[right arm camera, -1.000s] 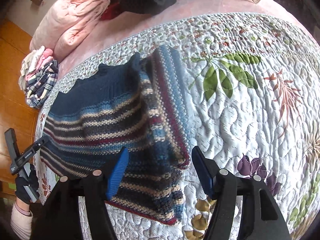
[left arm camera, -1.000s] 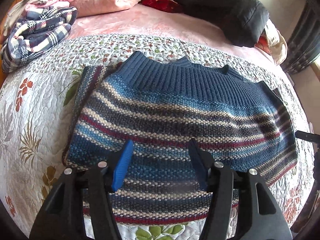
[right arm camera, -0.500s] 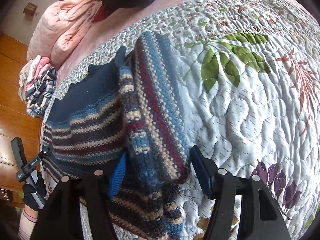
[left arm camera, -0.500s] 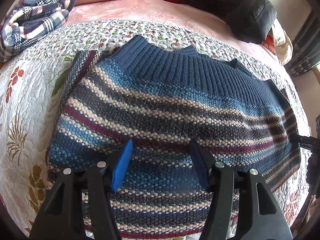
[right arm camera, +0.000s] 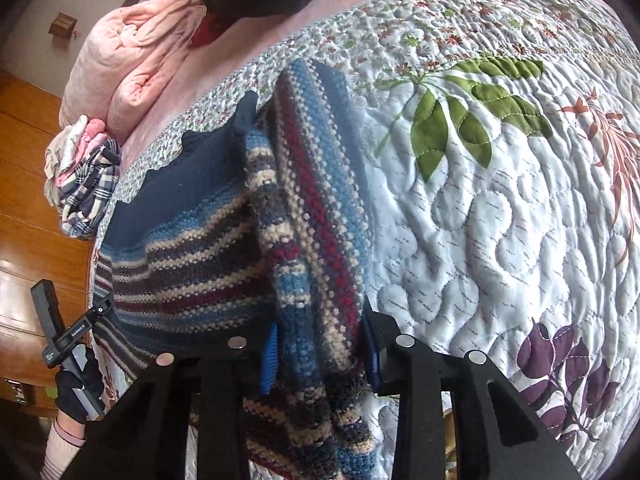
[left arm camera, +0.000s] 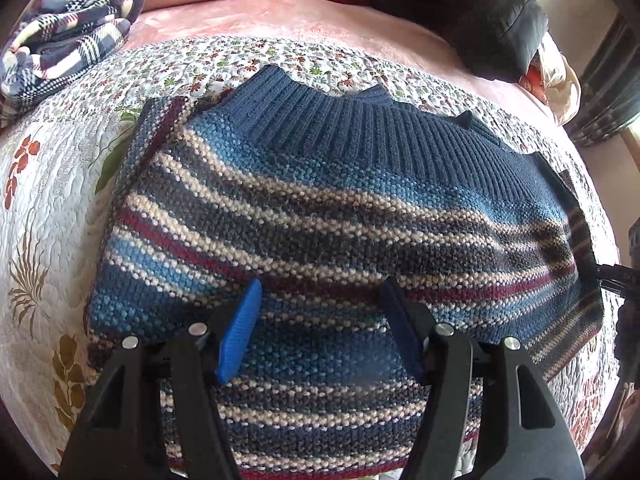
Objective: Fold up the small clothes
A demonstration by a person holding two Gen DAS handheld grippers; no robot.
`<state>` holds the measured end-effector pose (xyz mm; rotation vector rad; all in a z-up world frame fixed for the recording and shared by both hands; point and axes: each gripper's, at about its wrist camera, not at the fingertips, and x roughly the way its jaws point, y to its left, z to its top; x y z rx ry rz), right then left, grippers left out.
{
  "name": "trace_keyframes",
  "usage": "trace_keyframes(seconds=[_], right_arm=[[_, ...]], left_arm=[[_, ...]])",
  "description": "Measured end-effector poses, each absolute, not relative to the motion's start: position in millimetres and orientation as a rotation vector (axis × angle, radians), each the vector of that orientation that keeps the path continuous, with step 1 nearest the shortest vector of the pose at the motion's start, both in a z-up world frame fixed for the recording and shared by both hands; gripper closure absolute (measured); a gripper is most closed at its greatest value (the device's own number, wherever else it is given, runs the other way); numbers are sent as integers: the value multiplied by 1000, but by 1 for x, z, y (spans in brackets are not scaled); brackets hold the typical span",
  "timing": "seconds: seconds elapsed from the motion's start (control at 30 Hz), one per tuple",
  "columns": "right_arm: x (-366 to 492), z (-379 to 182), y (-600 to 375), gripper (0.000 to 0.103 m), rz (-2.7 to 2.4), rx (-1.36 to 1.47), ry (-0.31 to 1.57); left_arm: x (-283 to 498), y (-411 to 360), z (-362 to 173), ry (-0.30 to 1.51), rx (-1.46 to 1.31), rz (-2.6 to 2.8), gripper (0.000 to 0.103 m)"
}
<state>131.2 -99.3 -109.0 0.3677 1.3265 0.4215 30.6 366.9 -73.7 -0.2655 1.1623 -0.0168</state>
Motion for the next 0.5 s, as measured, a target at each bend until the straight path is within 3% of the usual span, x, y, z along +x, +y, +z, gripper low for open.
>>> trace_keyframes(seconds=[0.33,0.5], right_arm=[[125,-105,-86,72,354,294,1312],[124,-61,-66,80,420,298,1275]], left_arm=[[29,371,-77,1146,-290,-32,39],[23,380,-61,1149,-358,-52,39]])
